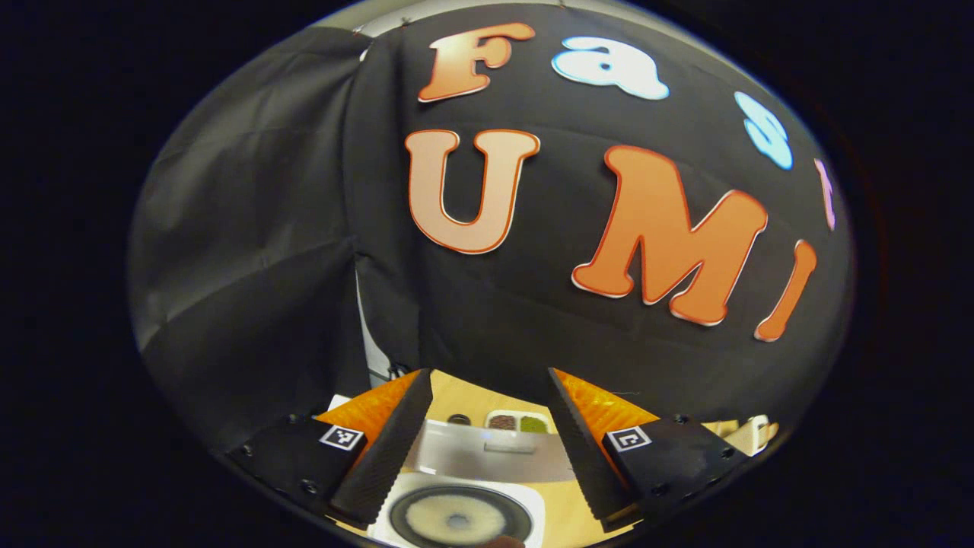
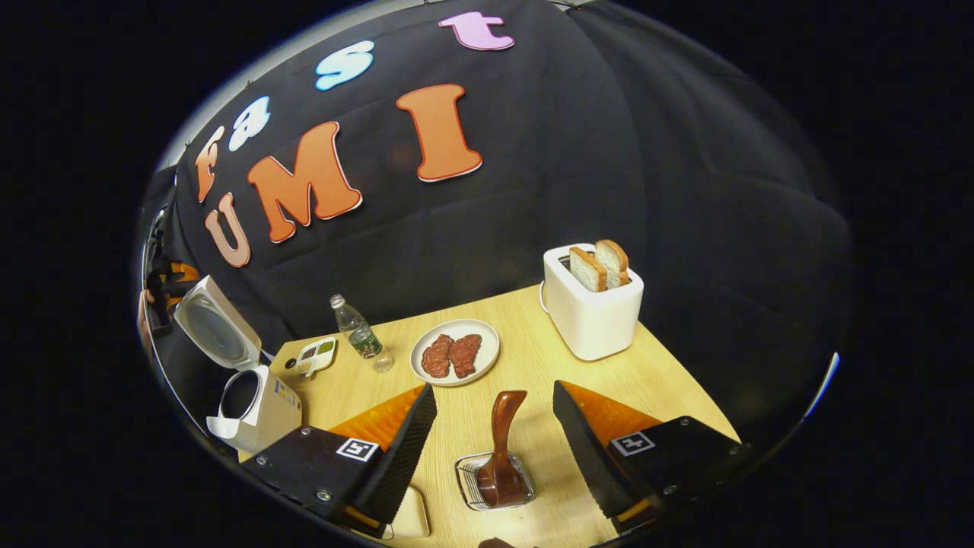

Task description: Close the left gripper, press the button to open the rice cooker; take a wooden spoon from the chopstick holder with the right hand, scoop a spoonful of rice and pour it into the rice cooker, then put the wooden spoon back into the chopstick holder.

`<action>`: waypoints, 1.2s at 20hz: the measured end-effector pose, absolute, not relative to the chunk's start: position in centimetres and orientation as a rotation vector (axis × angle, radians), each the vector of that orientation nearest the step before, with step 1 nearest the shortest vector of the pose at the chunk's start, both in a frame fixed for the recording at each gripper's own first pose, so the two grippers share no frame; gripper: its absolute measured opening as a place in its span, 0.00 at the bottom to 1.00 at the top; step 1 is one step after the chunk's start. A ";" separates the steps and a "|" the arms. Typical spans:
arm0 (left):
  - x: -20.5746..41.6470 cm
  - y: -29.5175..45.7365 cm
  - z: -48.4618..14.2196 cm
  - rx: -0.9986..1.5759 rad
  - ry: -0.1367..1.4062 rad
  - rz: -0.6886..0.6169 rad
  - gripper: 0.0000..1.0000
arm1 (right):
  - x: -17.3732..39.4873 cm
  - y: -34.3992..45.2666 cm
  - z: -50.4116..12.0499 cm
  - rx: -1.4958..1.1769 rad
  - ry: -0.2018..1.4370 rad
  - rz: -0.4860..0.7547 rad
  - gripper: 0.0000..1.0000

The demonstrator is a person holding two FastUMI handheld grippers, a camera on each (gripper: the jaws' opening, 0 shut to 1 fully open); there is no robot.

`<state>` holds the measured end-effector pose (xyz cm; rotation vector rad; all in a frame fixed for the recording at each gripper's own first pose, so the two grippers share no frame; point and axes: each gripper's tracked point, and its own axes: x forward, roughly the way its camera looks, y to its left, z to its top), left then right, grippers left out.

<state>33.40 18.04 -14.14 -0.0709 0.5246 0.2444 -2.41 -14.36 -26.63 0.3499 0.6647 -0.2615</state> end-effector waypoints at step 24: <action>9.6 14.3 -32.5 0.020 1.050 0.331 0.99 | 2.1 -1.4 -24.2 0.246 0.631 0.072 0.95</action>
